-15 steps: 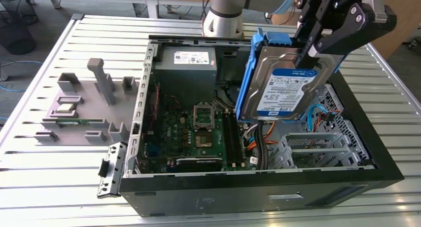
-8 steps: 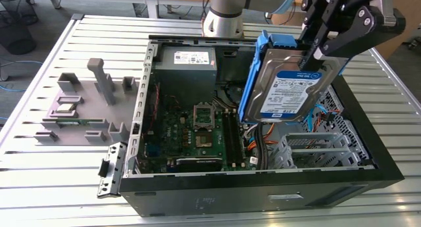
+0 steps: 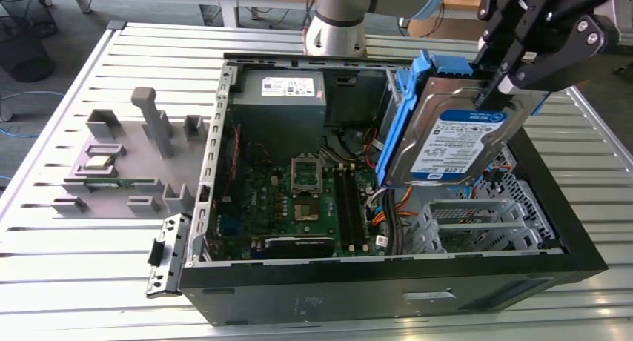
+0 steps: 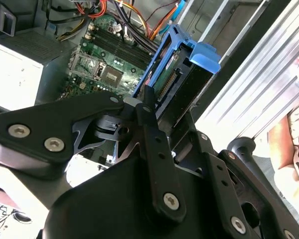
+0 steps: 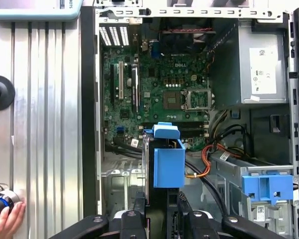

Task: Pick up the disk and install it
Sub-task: 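Insert the disk into the insertion slot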

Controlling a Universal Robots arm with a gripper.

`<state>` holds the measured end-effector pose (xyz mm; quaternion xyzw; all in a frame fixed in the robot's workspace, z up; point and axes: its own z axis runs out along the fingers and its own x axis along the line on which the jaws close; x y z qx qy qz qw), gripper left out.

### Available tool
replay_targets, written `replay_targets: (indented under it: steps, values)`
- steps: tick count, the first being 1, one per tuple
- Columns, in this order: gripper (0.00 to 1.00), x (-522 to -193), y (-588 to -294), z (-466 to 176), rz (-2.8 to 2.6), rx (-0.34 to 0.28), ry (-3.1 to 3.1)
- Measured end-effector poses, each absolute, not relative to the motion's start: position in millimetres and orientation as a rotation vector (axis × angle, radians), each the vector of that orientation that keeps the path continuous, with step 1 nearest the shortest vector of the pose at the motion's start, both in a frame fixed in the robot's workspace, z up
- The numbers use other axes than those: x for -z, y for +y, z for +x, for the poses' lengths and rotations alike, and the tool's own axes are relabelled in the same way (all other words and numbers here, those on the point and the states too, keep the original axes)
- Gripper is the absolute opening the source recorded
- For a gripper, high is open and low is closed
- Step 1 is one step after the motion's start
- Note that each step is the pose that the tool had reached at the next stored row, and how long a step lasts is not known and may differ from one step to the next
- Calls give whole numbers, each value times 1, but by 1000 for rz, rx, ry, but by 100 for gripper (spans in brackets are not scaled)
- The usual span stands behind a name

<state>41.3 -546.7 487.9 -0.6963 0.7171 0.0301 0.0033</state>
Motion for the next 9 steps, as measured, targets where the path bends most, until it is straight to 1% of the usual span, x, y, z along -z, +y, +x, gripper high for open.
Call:
replay_targets:
  steps: [9]
  values:
    - [35, -488, -559, 52, -2183, -94, 2248]
